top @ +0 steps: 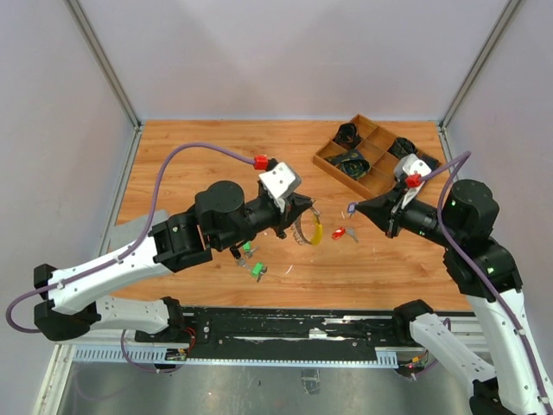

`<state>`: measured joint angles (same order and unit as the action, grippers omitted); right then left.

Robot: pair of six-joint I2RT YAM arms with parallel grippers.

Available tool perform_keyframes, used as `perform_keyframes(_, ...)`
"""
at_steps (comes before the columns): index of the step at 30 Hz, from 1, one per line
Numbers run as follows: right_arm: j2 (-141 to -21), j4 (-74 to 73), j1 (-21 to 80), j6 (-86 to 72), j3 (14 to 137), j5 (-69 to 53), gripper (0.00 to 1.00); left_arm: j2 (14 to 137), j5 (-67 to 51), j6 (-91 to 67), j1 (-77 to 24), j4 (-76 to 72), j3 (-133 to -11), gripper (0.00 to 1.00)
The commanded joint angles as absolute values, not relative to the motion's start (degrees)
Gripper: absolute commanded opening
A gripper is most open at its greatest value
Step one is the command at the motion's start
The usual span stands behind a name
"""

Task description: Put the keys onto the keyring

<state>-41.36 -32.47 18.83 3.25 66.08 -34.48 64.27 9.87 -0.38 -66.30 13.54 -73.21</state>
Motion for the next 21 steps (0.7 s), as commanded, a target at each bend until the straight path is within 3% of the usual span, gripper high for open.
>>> perform_keyframes(1, -38.7, -29.1, 18.2, 4.0, 66.9, -47.3, 0.01, 64.6, 20.3, 4.7, -71.9, 11.4, -75.3, 0.01)
perform_keyframes(11, -39.5, -25.8, 18.1, -1.0, 70.7, -62.9, 0.01, 63.8, 30.4, 15.8, -82.2, 2.7, -71.8, 0.01)
perform_keyframes(21, -39.9, -18.5, 18.2, -7.3, 72.8, -69.5, 0.01, 63.6, 35.2, 27.4, -89.1, -6.7, -68.6, 0.0)
